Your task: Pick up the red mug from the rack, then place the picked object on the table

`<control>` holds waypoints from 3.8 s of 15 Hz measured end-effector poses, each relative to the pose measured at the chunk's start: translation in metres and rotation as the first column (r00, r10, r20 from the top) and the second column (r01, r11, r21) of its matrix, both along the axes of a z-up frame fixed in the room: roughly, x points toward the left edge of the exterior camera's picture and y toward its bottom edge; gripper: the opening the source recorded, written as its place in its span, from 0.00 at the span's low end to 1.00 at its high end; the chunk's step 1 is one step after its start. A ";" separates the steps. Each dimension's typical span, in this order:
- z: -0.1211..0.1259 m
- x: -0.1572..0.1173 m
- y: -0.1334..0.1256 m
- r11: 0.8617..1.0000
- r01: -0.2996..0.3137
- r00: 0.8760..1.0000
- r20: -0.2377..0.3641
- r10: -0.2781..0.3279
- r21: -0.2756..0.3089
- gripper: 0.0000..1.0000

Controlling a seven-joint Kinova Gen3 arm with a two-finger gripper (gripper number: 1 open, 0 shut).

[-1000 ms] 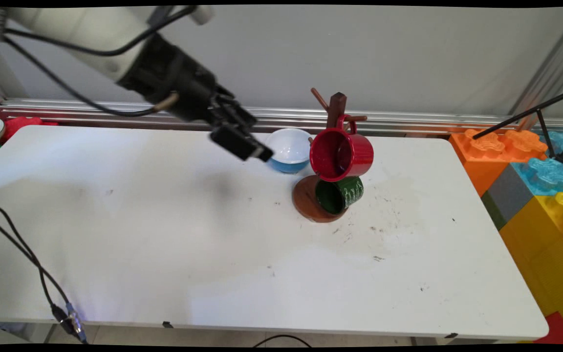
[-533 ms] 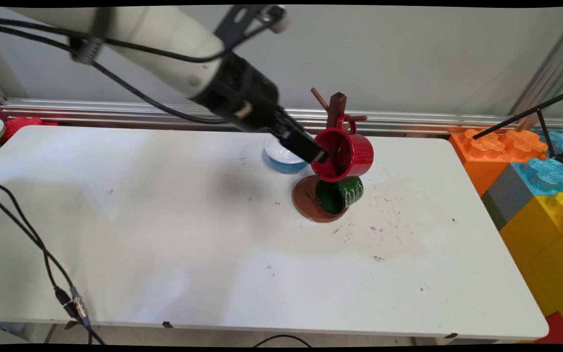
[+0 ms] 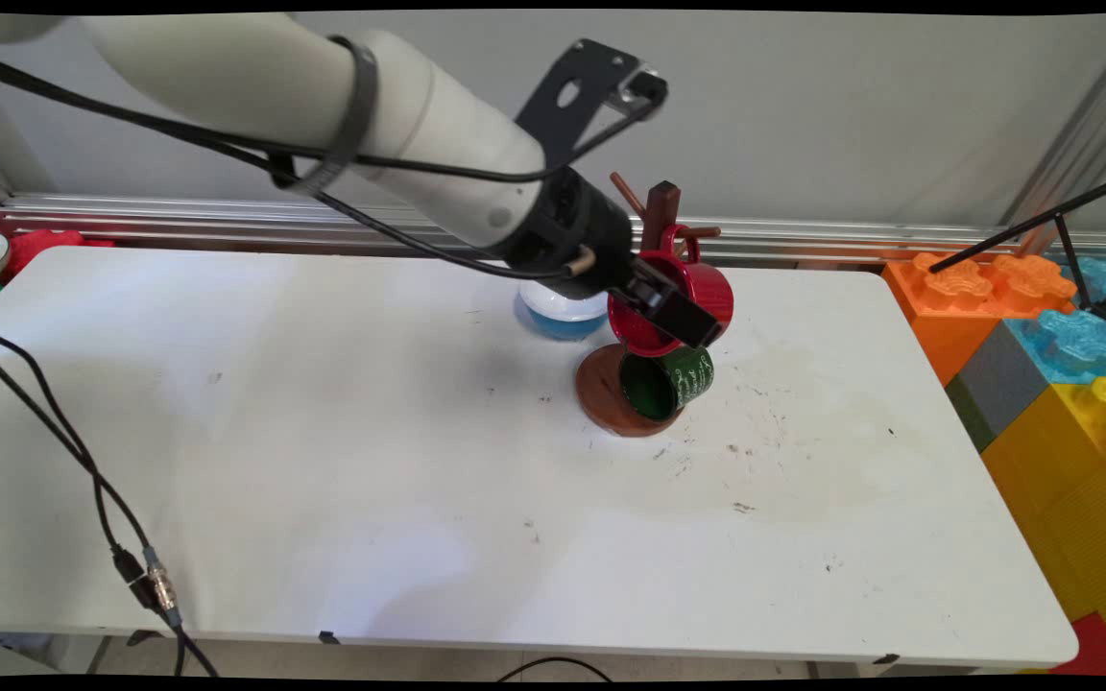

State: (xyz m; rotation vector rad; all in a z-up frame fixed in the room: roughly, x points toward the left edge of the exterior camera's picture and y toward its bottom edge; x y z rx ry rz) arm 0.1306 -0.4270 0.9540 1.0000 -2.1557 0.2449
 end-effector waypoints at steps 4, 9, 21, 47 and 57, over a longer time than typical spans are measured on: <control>-0.016 -0.011 -0.006 1.000 -0.024 1.000 -0.017 0.024 -0.007 1.00; -0.033 -0.019 -0.010 0.999 -0.043 0.999 -0.032 0.042 -0.016 1.00; -0.058 -0.027 -0.016 0.998 -0.054 0.997 -0.055 0.052 -0.044 0.00; -0.028 -0.033 0.012 0.992 0.038 0.993 -0.103 -0.051 -0.119 0.00; 0.009 0.011 0.028 0.978 0.188 0.982 0.004 -0.188 -0.095 0.00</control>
